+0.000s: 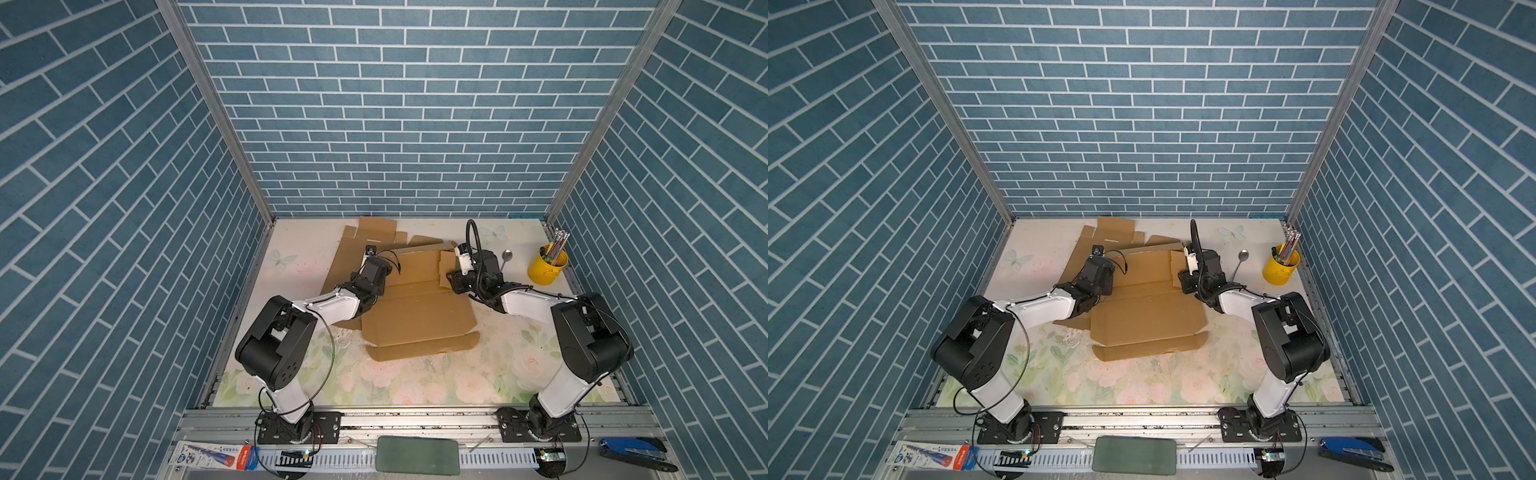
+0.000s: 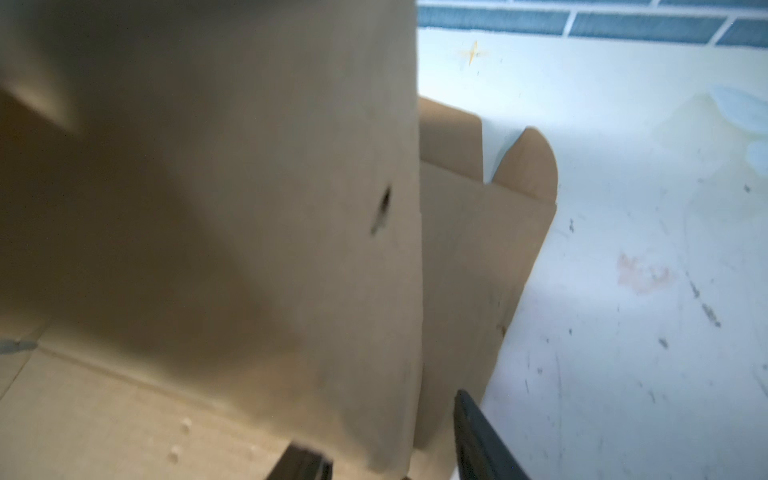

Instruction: Fold the paper box

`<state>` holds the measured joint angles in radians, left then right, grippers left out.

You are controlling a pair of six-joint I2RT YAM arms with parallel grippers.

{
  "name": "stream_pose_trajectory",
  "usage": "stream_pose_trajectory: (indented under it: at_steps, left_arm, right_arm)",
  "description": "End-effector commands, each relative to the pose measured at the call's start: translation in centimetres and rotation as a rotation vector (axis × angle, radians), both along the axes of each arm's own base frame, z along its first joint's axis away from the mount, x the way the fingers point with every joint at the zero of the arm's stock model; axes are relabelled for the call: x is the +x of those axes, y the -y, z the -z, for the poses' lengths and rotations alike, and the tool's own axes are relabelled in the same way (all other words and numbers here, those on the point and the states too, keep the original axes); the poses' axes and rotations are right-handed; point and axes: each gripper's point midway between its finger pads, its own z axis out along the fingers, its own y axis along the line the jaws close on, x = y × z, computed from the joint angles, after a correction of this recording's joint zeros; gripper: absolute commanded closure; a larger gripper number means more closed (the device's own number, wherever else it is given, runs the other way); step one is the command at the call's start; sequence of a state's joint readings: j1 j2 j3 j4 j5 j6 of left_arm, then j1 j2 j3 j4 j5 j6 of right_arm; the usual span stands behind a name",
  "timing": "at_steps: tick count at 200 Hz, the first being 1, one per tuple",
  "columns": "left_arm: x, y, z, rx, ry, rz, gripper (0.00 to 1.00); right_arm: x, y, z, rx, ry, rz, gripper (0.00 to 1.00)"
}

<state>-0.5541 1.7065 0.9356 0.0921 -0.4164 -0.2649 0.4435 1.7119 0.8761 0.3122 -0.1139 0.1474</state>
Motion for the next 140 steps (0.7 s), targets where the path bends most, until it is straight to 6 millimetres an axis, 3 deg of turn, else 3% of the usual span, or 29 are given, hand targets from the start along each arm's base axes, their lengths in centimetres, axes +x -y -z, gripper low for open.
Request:
stream_pose_trajectory:
  at_steps: [1, 35, 56, 94, 126, 140]
  left_arm:
    - [-2.7, 0.1, 5.0, 0.069, -0.192, 0.083, 1.0]
    - [-2.7, 0.0, 5.0, 0.074, -0.194, 0.084, 1.0]
    - [-2.6, 0.0, 5.0, 0.073, -0.197, 0.085, 1.0]
    - [-2.5, 0.1, 3.8, 0.05, -0.182, 0.069, 1.0]
    - [-2.6, 0.6, 3.5, -0.013, -0.188, 0.038, 1.0]
    - [-2.7, 1.1, 3.4, -0.022, -0.194, 0.035, 1.0]
  right_arm:
    - [2.1, -1.3, -2.8, 0.013, 0.169, -0.027, 0.53]
    - [2.8, -1.7, -3.2, 0.034, 0.21, -0.025, 0.53]
    - [3.8, -1.2, -2.9, 0.015, 0.224, 0.024, 0.58]
    - [4.8, 1.4, -0.8, -0.096, 0.206, 0.222, 0.81]
    - [5.0, 3.4, -1.1, -0.285, 0.228, 0.436, 0.97]
    - [4.9, 3.3, -1.1, -0.306, 0.226, 0.466, 1.0]
